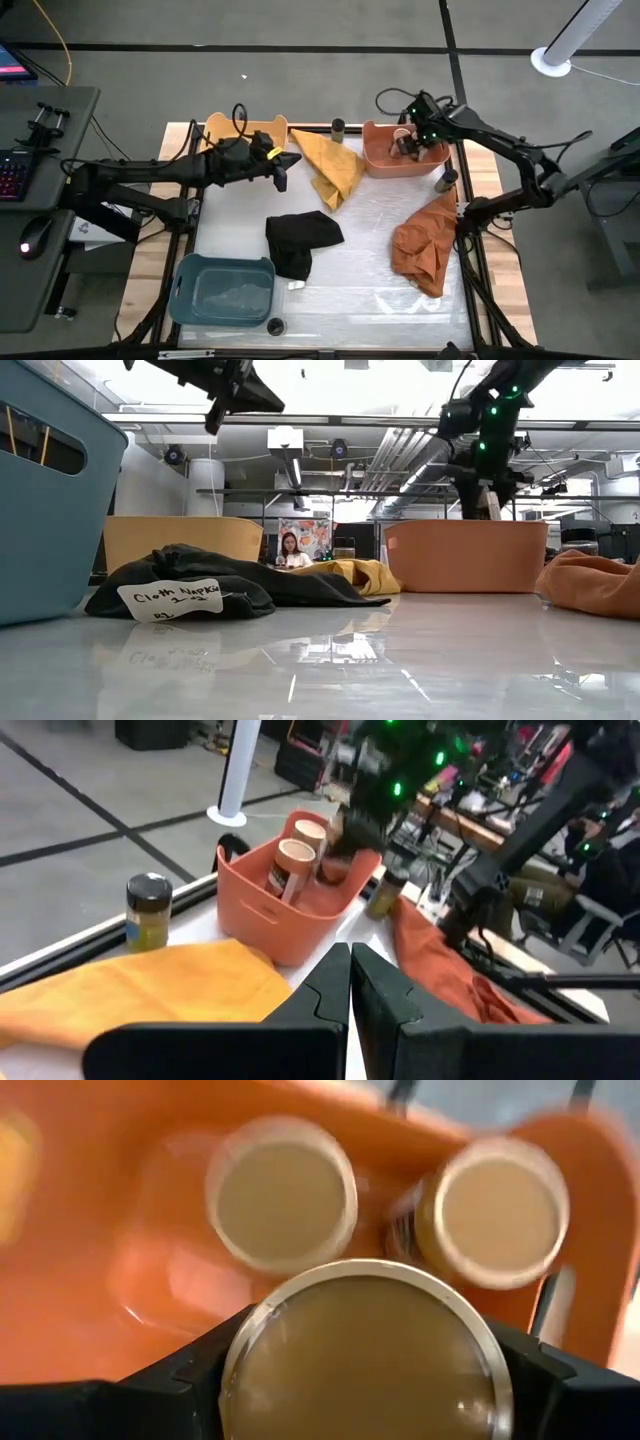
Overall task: Sort spices by type
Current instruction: Put the gold seasoning bottle into the orange bin, then put the top black seasoning bottle into the blue bin
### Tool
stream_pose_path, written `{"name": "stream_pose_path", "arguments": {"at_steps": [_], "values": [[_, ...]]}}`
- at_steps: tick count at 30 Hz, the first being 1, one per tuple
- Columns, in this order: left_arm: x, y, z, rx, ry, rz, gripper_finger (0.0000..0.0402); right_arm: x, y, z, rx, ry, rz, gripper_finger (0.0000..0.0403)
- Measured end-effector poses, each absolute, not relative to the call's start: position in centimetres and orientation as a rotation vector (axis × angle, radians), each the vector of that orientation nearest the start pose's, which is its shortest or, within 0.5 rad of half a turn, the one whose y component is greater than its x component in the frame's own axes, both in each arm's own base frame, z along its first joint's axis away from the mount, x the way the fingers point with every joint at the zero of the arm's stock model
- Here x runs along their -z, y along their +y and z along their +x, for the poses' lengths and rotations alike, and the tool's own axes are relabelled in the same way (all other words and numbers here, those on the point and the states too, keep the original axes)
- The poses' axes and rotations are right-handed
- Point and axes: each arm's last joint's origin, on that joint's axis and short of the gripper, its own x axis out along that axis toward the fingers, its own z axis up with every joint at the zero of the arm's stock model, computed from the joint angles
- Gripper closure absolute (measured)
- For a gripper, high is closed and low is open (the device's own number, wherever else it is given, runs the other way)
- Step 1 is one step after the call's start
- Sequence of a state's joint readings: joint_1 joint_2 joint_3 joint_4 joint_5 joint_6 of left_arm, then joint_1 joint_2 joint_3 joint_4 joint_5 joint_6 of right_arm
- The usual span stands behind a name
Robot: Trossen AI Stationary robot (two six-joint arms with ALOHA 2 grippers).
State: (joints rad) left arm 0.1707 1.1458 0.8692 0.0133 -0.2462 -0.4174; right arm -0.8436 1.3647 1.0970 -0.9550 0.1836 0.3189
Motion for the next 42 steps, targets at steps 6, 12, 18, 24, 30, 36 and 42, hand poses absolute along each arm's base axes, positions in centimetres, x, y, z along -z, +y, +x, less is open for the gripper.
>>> {"name": "stream_pose_path", "arguments": {"at_steps": [6, 12, 18, 24, 30, 36, 42], "values": [[-31.1, 5.0, 25.1, -0.461, 0.159, -0.399, 0.0402, -25.0, -19.2, 16.3, 1.124, 1.011, 0.708, 0.0128], [-31.1, 5.0, 25.1, -0.461, 0.159, -0.399, 0.0402, -23.3, -19.2, 16.0, 1.188, 0.96, 0.791, 0.0128], [-31.1, 5.0, 25.1, -0.461, 0.16, -0.399, 0.0402, -22.9, -19.6, 15.5, 1.264, 0.915, 0.854, 0.0128], [-31.1, 5.0, 25.1, -0.461, 0.16, -0.4, 0.0402, -22.9, -19.7, 15.4, 1.291, 0.885, 0.876, 0.0092], [-31.1, 4.9, 25.1, -0.434, 0.167, -0.404, 0.0402, -22.9, -19.7, 15.4, 1.285, 0.885, 0.878, 0.0082], [-31.1, 4.9, 25.1, -0.434, 0.167, -0.405, 0.0401, -22.9, -19.6, 15.4, 1.245, 0.911, 0.876, 0.008], [-31.1, 4.9, 25.2, -0.434, 0.167, -0.405, 0.0402, -23.6, -19.6, 15.4, 1.213, 0.959, 0.836, 0.0079]]}}
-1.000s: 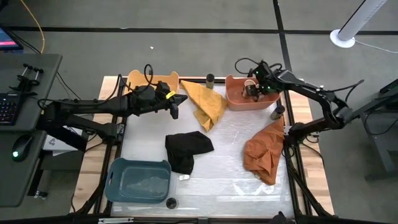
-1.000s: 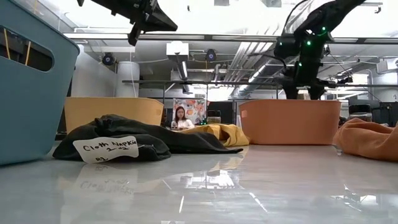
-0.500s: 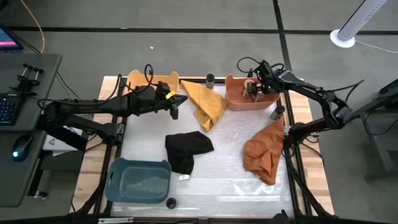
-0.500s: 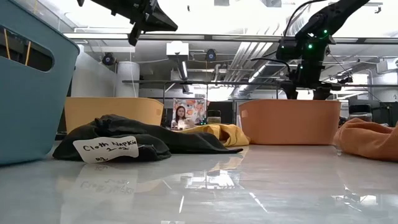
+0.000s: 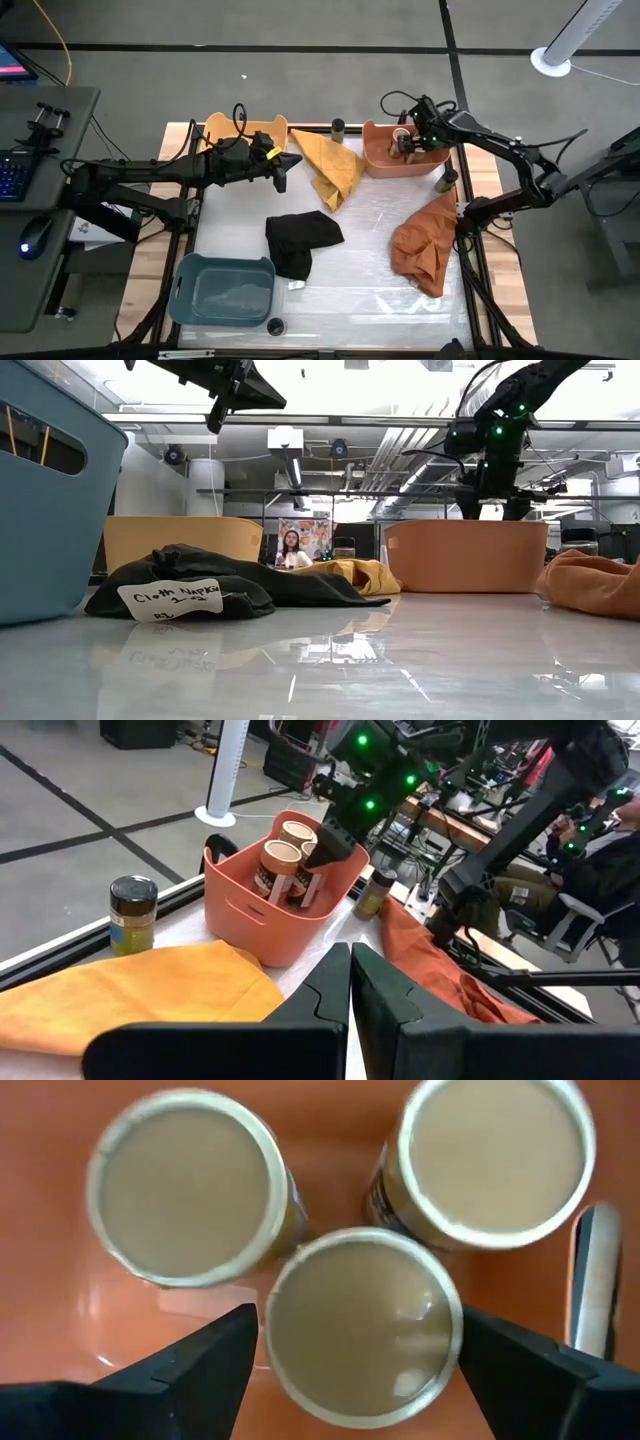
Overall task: Sort spices by type
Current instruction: Put the top black seasoning bottle into the blue bin
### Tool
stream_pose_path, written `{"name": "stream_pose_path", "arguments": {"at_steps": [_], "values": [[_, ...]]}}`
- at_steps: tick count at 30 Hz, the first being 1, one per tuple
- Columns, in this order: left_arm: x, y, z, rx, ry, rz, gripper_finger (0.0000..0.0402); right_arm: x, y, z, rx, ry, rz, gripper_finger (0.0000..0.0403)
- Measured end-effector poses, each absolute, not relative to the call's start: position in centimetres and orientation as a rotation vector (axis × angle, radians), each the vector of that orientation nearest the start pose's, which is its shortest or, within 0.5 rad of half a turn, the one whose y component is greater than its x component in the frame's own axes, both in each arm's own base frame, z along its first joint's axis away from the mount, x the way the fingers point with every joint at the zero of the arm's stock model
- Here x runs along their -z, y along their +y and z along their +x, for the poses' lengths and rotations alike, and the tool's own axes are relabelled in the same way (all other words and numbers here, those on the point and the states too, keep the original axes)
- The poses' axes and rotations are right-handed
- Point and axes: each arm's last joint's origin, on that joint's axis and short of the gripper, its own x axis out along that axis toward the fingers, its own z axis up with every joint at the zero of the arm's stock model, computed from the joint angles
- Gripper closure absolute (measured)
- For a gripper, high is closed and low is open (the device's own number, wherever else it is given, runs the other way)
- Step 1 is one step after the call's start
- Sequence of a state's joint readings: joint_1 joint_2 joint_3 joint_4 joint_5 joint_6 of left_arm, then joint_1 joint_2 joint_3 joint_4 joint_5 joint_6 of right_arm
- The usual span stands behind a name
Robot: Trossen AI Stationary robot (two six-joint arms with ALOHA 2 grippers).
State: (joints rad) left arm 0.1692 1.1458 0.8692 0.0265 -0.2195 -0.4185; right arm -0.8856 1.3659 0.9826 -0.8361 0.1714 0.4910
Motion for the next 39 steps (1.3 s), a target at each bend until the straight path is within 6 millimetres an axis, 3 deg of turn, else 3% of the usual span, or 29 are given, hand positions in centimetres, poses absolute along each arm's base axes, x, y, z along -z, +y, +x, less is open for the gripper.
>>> {"name": "stream_pose_path", "arguments": {"at_steps": [13, 19, 22, 27, 31, 39], "values": [[-31.1, 4.9, 25.2, -0.433, 0.167, -0.404, 0.0401, -30.5, -20.7, 16.4, 1.14, 0.848, 0.71, 0.0078], [-31.1, 4.9, 25.2, -0.433, 0.167, -0.403, 0.0401, -32.3, -21.4, 19.6, 0.931, 0.505, 0.772, 0.0078], [-31.1, 4.9, 25.2, -0.432, 0.167, -0.404, 0.0401, -31.9, -21.9, 22.4, 0.859, 0.413, 0.764, 0.0078], [-31.1, 4.9, 25.2, -0.408, 0.167, -0.435, 0.0401, -28.9, -22.4, 28.3, 0.754, 0.503, 0.749, 0.0078], [-31.1, 4.8, 25.2, -0.399, 0.166, -0.455, 0.0401, -26.9, -23.3, 32.3, 0.768, 0.585, 0.673, 0.0078], [-31.1, 4.8, 25.2, -0.402, 0.16, -0.485, 0.0402, -25.3, -26.3, 36.7, 0.853, 0.672, 0.546, 0.0078]]}}
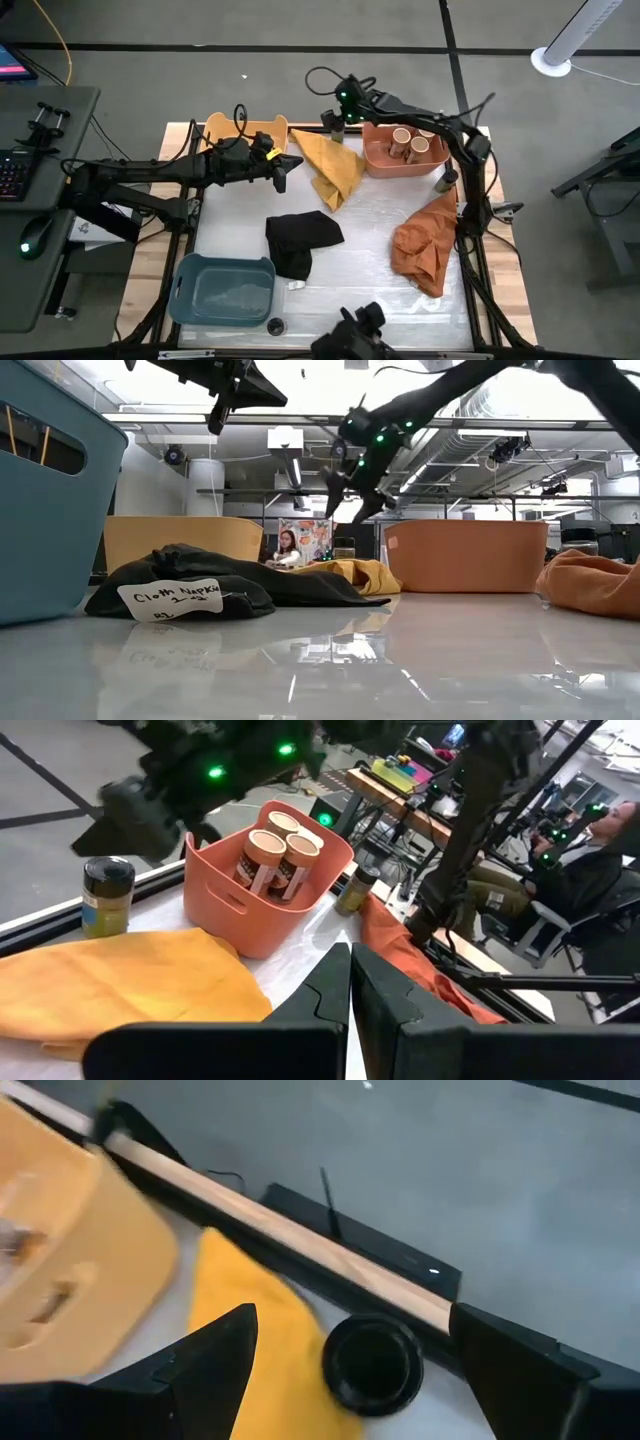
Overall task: Sort spices by type
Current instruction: Put the top black seasoning bottle into the blue bin
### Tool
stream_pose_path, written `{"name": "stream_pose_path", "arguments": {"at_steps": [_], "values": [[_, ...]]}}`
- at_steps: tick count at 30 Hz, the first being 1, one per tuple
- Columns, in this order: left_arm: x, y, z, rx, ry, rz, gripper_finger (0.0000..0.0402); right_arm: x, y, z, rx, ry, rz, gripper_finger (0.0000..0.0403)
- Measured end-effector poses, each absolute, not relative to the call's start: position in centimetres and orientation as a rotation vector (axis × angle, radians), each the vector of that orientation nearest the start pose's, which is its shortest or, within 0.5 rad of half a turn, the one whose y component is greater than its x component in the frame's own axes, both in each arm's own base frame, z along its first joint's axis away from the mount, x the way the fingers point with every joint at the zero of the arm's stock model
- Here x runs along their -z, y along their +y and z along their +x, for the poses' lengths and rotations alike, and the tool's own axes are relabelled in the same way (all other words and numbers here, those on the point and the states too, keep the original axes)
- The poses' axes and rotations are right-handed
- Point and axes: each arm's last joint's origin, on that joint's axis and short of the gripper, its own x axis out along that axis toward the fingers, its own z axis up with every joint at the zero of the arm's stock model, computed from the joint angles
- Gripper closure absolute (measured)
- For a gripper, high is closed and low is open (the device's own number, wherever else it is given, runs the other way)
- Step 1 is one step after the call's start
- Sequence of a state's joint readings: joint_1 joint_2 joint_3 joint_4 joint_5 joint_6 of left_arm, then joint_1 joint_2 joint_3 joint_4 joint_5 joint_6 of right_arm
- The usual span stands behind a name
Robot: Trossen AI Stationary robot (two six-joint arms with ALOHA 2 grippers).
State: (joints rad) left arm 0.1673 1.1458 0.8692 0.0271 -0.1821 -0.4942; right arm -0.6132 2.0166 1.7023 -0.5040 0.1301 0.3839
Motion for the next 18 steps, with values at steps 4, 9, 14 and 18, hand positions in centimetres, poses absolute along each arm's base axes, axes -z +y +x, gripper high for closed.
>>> {"name": "stream_pose_path", "arguments": {"at_steps": [4, 9, 14, 18], "values": [[-31.1, 4.8, 25.2, -0.402, 0.159, -0.488, 0.0402, -24.1, -27.1, 37.7, 0.875, 0.731, 0.526, 0.0078], [-31.1, 4.8, 25.2, -0.404, 0.155, -0.509, 0.0401, -23.1, -27.0, 38.3, 0.851, 0.762, 0.529, 0.0078], [-31.1, 4.8, 25.2, -0.406, 0.157, -0.513, 0.0402, -22.7, -26.7, 38.1, 0.876, 0.809, 0.509, 0.0078], [-31.1, 4.7, 25.2, -0.403, 0.156, -0.52, 0.0402, -22.5, -26.6, 37.9, 0.888, 0.833, 0.52, 0.0078]]}}
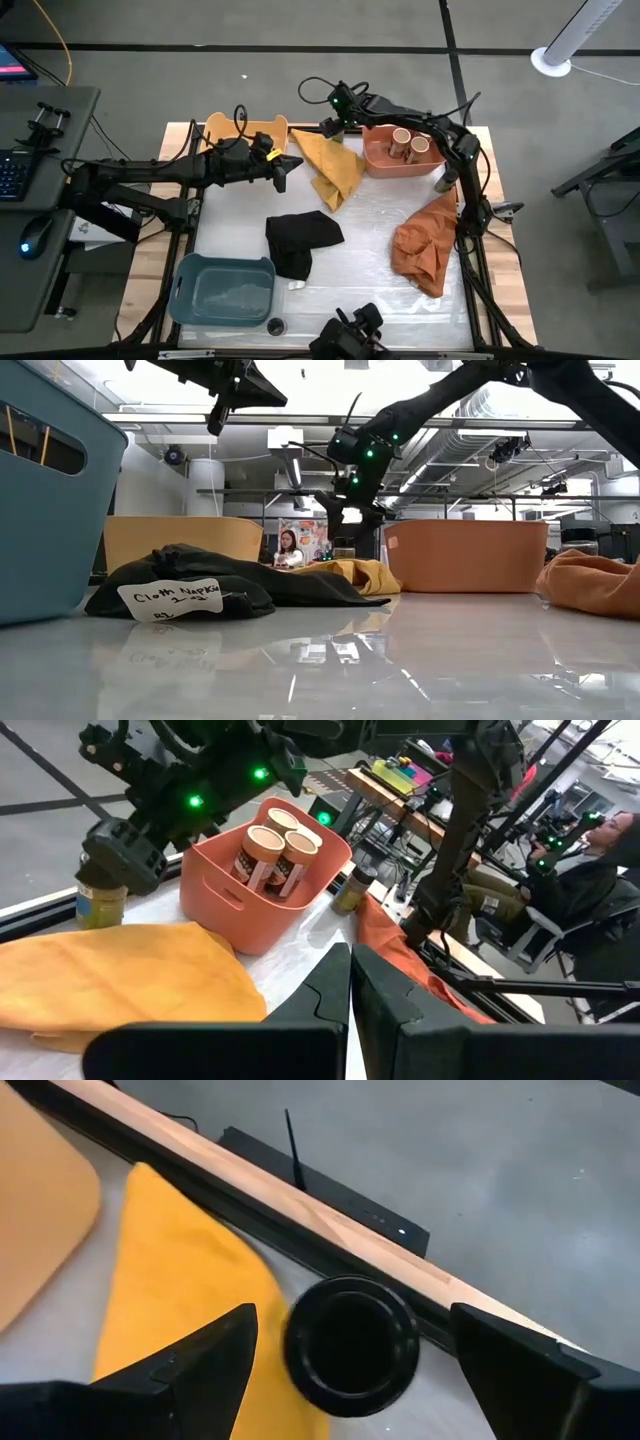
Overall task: Sort spices by type
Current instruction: Put the top black seasoning bottle into the blue bin
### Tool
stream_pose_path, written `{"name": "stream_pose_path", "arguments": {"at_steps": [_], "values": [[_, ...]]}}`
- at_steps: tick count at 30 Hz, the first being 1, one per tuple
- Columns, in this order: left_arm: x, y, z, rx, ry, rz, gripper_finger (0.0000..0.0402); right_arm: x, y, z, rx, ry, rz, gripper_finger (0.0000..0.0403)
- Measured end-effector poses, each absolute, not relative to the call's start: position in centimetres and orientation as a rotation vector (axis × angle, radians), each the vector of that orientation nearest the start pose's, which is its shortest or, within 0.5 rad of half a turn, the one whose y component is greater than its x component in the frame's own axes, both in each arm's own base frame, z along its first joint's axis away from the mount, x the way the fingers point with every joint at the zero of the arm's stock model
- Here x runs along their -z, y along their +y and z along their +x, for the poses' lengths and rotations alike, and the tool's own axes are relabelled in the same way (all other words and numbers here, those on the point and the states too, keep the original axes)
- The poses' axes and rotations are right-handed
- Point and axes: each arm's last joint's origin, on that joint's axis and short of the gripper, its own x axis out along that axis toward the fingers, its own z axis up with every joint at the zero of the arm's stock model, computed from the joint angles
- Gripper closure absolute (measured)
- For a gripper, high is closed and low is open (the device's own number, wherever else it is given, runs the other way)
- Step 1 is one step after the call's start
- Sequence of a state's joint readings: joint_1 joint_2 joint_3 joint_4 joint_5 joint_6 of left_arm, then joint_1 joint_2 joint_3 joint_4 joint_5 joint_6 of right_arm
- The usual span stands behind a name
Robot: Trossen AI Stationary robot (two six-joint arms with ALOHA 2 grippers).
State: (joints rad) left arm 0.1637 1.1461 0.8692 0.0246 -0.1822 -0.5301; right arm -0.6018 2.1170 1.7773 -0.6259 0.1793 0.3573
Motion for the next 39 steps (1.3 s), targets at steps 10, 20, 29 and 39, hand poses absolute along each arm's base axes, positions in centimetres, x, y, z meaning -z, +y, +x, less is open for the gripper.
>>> {"name": "stream_pose_path", "arguments": {"at_steps": [10, 20, 29, 39], "values": [[-31.0, 4.1, 25.3, -0.381, 0.166, -0.517, 0.0401, -21.2, -26.7, 38.2, 0.887, 0.84, 0.591, 0.0092], [-30.9, 3.6, 25.4, -0.368, 0.185, -0.506, 0.0402, -20.8, -26.8, 38.4, 0.9, 0.835, 0.598, 0.019], [-30.5, 3.1, 25.3, -0.327, 0.24, -0.5, 0.0402, -22.1, -25.7, 38.4, 0.803, 0.875, 0.534, 0.0205], [-30.0, 1.8, 25.3, -0.251, 0.327, -0.434, 0.0398, -31.9, -18.6, 36.4, 0.504, 0.829, 0.335, 0.0205]]}}
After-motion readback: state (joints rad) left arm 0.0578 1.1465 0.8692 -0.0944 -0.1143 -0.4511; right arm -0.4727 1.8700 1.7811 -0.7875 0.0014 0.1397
